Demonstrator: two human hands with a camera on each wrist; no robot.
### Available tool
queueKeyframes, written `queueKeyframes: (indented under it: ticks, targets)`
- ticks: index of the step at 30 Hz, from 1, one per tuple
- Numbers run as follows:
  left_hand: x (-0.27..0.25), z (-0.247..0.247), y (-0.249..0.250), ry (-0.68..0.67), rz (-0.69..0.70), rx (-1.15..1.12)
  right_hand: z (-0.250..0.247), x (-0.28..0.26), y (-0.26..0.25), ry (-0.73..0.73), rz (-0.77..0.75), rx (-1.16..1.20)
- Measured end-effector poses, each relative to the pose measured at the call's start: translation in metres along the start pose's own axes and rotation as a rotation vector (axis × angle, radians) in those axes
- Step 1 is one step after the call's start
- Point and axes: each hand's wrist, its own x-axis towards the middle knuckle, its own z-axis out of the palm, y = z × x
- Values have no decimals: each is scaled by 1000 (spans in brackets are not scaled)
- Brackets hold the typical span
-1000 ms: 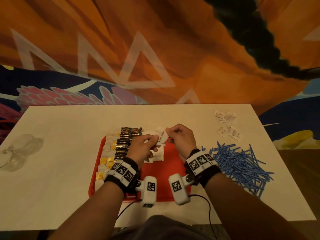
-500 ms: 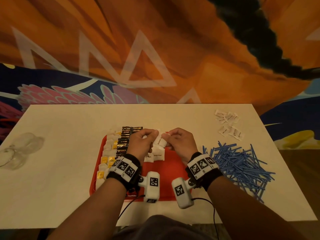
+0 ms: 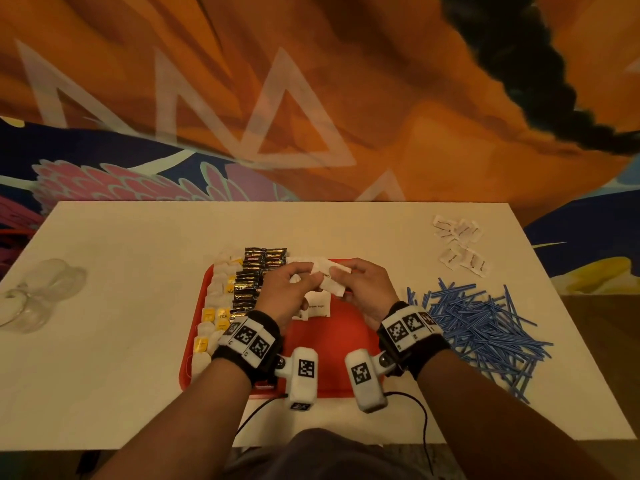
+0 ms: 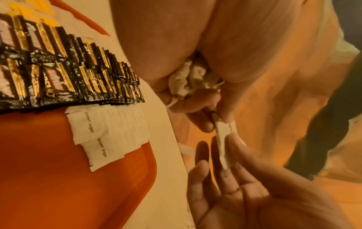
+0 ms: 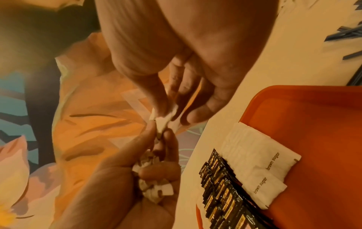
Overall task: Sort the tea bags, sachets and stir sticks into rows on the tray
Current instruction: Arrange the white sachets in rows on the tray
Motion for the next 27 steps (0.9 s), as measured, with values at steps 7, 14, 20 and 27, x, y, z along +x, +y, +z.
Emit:
queueKeyframes:
  ticks: [7, 14, 20, 27]
  targets:
    - [0, -3, -7, -52, -99, -54, 2, 6, 9, -22, 44, 12]
    - [3, -2, -11, 81, -75, -60, -2, 10, 25, -80, 31, -102]
    - [6, -15, -36, 233, -98, 52, -2, 23, 51, -27, 75, -253]
    - [2, -40, -68, 276, -277, 26, -27, 50, 89, -29, 159, -656]
